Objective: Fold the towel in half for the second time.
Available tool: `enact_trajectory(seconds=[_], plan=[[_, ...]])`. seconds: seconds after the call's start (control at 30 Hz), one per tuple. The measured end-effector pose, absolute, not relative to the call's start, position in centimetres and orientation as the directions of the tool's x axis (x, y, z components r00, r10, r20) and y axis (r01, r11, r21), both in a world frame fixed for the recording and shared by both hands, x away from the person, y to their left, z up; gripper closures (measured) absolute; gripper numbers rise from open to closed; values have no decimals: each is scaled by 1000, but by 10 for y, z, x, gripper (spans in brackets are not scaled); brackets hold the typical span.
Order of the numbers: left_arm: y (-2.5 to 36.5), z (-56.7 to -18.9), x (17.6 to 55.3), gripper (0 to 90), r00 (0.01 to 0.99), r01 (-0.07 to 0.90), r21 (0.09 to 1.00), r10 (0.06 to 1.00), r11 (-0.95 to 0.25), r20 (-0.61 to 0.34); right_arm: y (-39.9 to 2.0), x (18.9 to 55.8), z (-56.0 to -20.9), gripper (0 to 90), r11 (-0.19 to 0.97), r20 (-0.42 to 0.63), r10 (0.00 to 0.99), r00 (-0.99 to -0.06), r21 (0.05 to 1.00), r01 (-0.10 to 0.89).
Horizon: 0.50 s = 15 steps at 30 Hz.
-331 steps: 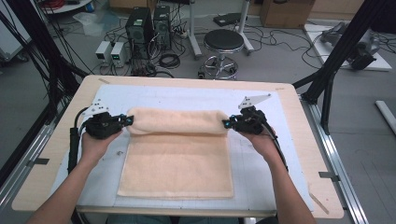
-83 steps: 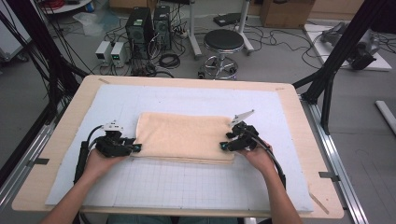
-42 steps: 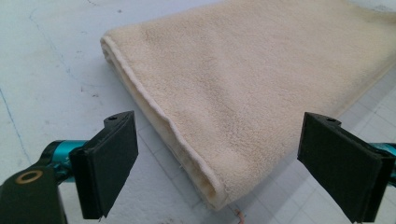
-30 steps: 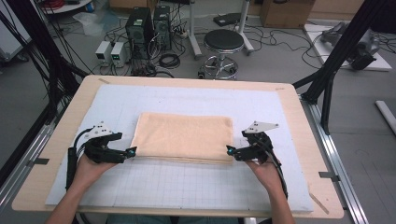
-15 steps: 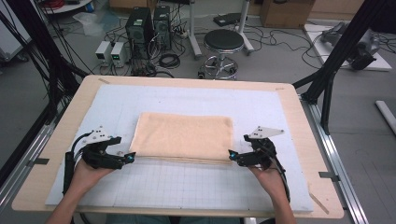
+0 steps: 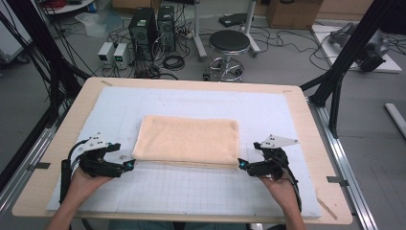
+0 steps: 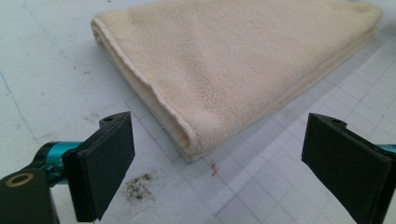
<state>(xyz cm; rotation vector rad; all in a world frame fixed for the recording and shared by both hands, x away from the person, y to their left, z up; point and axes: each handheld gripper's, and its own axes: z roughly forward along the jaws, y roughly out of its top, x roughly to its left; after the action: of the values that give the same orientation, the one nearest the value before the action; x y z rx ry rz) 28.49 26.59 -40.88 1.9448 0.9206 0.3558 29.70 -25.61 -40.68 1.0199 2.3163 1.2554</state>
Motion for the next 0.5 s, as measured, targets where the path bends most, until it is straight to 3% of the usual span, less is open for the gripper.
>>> enact_trajectory(seconds=[0.5], plan=[[274, -412, 269, 100, 666, 473, 832, 736, -291, -121, -265, 284, -412, 118, 374, 45, 724, -688, 812, 447]])
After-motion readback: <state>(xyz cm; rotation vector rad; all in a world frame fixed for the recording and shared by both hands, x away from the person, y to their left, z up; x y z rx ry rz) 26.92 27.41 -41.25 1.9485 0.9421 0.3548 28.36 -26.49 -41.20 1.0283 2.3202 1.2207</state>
